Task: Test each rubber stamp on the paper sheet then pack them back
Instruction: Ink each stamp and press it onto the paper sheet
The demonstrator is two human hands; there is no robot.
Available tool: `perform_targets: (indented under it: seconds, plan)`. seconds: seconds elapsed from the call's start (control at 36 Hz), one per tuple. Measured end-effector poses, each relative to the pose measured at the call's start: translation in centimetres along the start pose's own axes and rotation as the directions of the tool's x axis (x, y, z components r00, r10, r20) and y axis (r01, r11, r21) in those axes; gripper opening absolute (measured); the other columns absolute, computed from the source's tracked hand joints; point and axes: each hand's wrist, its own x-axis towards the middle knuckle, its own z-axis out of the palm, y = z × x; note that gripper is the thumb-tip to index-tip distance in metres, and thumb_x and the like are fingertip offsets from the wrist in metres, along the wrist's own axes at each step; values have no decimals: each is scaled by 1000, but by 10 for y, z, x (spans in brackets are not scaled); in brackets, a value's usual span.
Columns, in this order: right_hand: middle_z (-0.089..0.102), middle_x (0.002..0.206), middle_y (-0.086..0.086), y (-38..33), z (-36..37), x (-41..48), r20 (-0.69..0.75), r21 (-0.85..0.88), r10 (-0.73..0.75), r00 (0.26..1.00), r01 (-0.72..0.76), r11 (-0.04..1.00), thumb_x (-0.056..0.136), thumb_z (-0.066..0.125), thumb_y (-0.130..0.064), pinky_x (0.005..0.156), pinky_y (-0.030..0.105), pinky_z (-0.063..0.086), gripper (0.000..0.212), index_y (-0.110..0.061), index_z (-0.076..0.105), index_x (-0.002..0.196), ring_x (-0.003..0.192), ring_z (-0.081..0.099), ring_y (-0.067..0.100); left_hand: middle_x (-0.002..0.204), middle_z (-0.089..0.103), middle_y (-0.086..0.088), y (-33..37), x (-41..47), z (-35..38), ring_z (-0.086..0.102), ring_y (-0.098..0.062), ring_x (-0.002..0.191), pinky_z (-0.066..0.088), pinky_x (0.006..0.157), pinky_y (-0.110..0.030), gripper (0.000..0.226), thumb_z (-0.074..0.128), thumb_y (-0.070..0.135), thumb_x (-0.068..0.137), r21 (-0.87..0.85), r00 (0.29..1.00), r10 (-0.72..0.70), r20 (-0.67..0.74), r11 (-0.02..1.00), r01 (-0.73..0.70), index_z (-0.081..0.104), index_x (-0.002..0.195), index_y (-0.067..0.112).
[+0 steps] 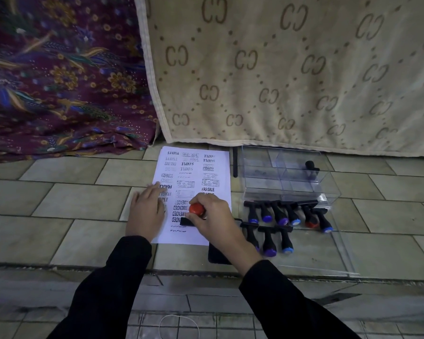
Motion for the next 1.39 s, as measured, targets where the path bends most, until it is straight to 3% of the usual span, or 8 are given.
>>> perform_targets:
  seconds: [0.17,0.61,1.08,1.22,1.33,1.39]
  plan:
    - [61,98,10,2,-2,-1,15,-16,-14,1000,15,1000,84,69,-23,76,34,50,26,-10,62,106,84,57,23,143,48,-3,0,0,-1,38,-17,136,21,114,-42,36,46,3,91,0,1000,-13,7,1000,13,58,122,16]
    - [61,100,10,3,4,-8,10,-95,-87,996,87,992,86,67,-19,78,29,47,28,-8,62,112,90,57,24,143,48,-2,0,0,-1,39,-16,136,23,113,-46,37,45,5,91,6,1000,-17,21,1000,17,57,123,17]
    - [61,98,13,2,8,-6,-36,-119,-113,993,108,987,88,64,-15,80,38,49,26,-5,63,112,92,56,27,144,47,-5,2,0,-2,40,-19,136,25,111,-46,37,45,3,91,14,1000,-7,25,1000,7,57,124,13]
    - [61,96,10,7,13,-23,-35,-120,-172,985,166,979,85,68,-15,78,34,50,26,-7,64,110,93,57,26,145,46,-3,1,1,-1,38,-18,137,24,112,-46,38,44,4,91,14,999,-25,34,1000,24,56,125,14]
    - [65,100,10,9,10,-5,-46,-72,-86,995,83,994,85,69,-19,84,31,49,31,-8,66,113,93,60,24,144,47,-3,1,1,-1,39,-17,136,26,111,-45,38,45,3,90,11,1000,-10,29,1000,10,57,124,14]
    - [67,104,8,10,6,8,-46,-37,-13,999,11,999,84,71,-24,85,21,45,32,-13,67,113,94,61,19,144,47,-4,0,1,-1,39,-18,136,26,111,-46,37,45,4,91,14,999,-13,33,1000,13,57,125,15]
